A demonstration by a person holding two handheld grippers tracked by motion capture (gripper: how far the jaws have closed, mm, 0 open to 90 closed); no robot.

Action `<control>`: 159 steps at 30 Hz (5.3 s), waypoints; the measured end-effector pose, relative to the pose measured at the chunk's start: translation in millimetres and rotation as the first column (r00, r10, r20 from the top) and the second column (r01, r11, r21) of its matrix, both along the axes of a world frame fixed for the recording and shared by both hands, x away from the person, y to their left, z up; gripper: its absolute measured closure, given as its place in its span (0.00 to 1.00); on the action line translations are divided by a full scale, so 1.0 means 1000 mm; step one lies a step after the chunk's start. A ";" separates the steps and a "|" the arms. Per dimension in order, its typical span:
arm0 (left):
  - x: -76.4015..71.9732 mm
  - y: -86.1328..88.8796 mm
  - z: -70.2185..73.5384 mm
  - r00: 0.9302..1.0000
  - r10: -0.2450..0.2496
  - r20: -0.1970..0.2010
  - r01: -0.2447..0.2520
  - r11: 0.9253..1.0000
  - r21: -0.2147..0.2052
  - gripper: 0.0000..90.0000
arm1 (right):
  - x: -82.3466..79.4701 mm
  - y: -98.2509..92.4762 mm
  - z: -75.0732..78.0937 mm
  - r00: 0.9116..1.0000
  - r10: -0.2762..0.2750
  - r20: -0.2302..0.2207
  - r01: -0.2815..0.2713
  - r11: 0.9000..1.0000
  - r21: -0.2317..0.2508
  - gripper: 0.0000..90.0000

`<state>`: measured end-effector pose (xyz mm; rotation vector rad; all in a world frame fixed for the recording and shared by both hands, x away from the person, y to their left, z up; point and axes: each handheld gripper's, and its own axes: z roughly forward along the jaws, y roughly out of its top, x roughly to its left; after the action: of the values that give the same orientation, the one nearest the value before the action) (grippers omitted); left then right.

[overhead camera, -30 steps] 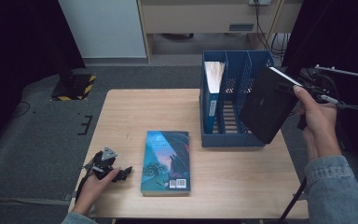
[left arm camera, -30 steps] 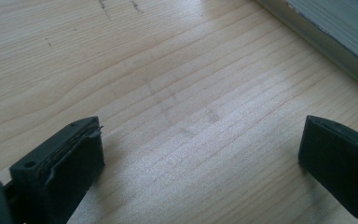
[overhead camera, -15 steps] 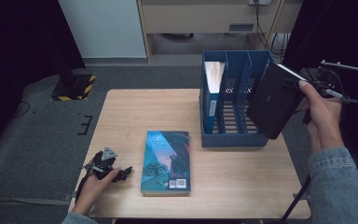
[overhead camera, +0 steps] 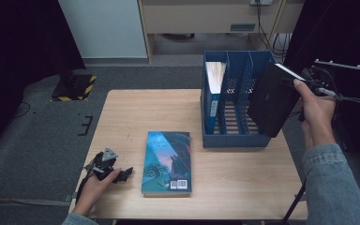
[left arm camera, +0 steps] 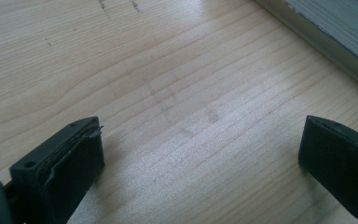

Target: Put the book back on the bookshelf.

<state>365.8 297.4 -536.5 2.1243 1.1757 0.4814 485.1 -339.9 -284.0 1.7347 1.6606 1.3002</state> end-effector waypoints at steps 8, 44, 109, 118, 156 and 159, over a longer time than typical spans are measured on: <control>0.000 0.000 0.000 1.000 0.001 0.001 -0.001 1.000 -0.002 0.00 | 0.006 0.004 -0.005 1.000 0.007 -0.012 -0.007 1.000 0.001 0.58; 0.000 -0.001 0.000 1.000 0.004 0.001 -0.004 1.000 -0.006 0.00 | 0.014 0.000 -0.009 1.000 -0.001 -0.014 0.001 1.000 -0.019 0.58; 0.001 -0.003 0.000 1.000 -0.003 0.001 0.003 1.000 -0.006 0.00 | 0.056 0.036 -0.067 0.996 -0.087 -0.027 0.085 0.993 -0.080 0.58; 0.000 -0.004 0.000 1.000 -0.005 0.002 0.005 1.000 -0.006 0.00 | 0.054 0.040 -0.073 0.996 -0.086 -0.031 0.082 0.991 -0.103 0.57; 0.000 -0.006 0.000 1.000 -0.015 -0.001 0.015 1.000 -0.001 0.00 | 0.033 0.040 -0.079 0.995 -0.048 -0.091 0.034 0.988 -0.149 0.57; -0.001 -0.006 0.000 1.000 -0.017 -0.001 0.017 1.000 -0.001 0.00 | 0.028 0.042 -0.080 0.996 -0.040 -0.084 0.026 0.987 -0.156 0.56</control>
<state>365.2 291.7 -536.4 2.1323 1.1577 0.4728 513.2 -297.8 -364.4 1.7407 1.7238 1.0646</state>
